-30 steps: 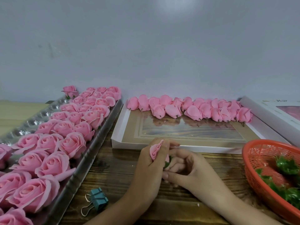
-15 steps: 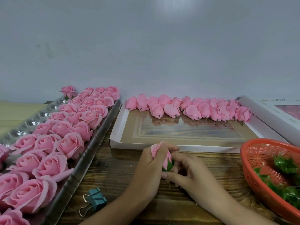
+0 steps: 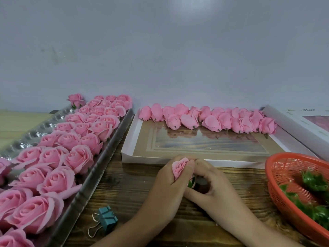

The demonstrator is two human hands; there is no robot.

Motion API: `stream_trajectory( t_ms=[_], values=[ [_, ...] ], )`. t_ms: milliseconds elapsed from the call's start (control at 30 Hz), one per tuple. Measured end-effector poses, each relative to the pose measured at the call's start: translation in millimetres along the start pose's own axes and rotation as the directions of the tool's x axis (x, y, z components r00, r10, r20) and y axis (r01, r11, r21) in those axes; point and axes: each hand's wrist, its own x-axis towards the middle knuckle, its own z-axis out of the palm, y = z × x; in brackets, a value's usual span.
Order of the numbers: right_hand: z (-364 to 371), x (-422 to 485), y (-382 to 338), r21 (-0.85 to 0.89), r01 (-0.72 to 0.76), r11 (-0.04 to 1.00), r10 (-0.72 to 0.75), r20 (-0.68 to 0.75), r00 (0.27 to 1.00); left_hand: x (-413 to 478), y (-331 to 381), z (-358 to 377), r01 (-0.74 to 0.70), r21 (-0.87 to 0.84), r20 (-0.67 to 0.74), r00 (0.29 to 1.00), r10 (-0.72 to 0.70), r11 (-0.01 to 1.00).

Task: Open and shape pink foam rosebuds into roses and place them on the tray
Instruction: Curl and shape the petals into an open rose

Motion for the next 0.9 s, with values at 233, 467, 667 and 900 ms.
stream_trajectory(
  t_ms=[233,467,667,900],
  values=[
    [-1.8,0.3,-2.0,0.028,0.026,0.999,-0.025,-0.027,0.999,-0.5,-1.8,-1.8,0.010,-0.025,-0.042,0.999,-0.011,1.000],
    [-4.0,1.3,-1.6,0.020,0.026,0.999,-0.025,-0.058,0.998,1.4,-4.5,-1.3,-0.019,0.088,-0.089,0.996,0.027,0.996],
    [-3.8,0.3,-1.9,0.086,0.032,0.996,-0.027,-0.059,0.998,3.5,-4.9,-1.9,-0.020,0.133,-0.099,0.995,0.034,0.991],
    [-3.7,0.2,-4.4,0.101,0.074,0.992,-0.076,0.017,0.997,4.4,-5.2,-6.0,0.038,0.117,-0.149,0.989,-0.021,0.992]
  ],
)
